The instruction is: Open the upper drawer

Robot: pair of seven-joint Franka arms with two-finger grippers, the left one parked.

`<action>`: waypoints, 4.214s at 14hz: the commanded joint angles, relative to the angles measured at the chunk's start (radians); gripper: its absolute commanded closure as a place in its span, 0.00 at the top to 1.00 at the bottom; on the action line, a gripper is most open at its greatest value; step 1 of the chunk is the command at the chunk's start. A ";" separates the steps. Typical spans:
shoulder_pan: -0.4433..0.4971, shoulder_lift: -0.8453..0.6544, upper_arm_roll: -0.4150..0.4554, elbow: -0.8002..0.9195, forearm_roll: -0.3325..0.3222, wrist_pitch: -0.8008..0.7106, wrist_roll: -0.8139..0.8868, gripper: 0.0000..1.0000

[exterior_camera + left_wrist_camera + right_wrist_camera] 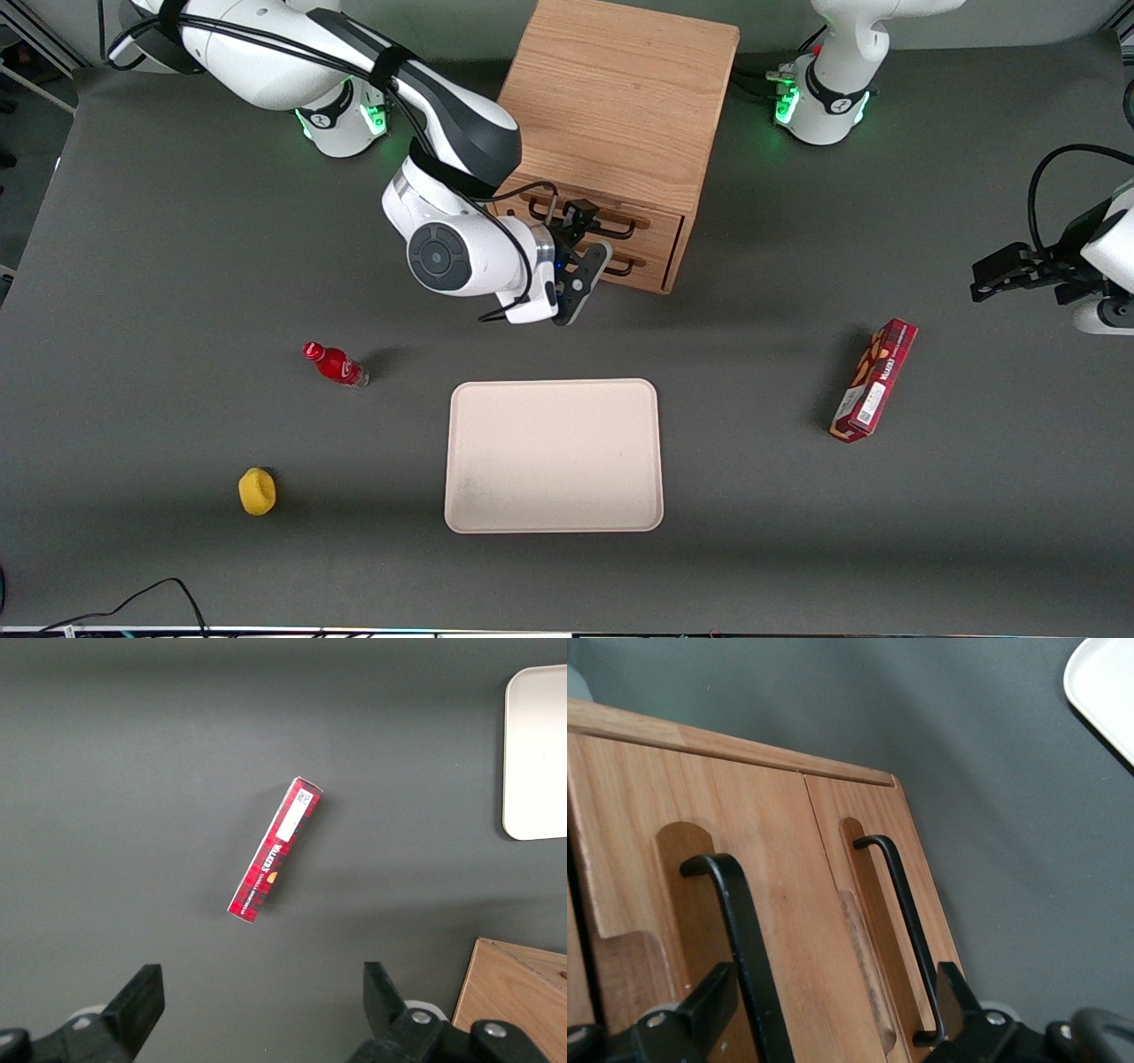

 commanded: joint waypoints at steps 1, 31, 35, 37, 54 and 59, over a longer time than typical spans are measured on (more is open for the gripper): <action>-0.001 0.003 0.015 -0.007 -0.021 0.019 0.029 1.00; -0.024 0.205 -0.141 0.351 -0.069 0.034 -0.074 1.00; -0.024 0.218 -0.183 0.389 -0.067 0.034 -0.100 1.00; -0.026 0.227 -0.189 0.418 -0.067 0.034 -0.112 1.00; -0.049 0.071 -0.241 0.512 -0.081 -0.085 -0.043 1.00; -0.068 -0.317 -0.293 0.259 -0.228 -0.291 0.297 1.00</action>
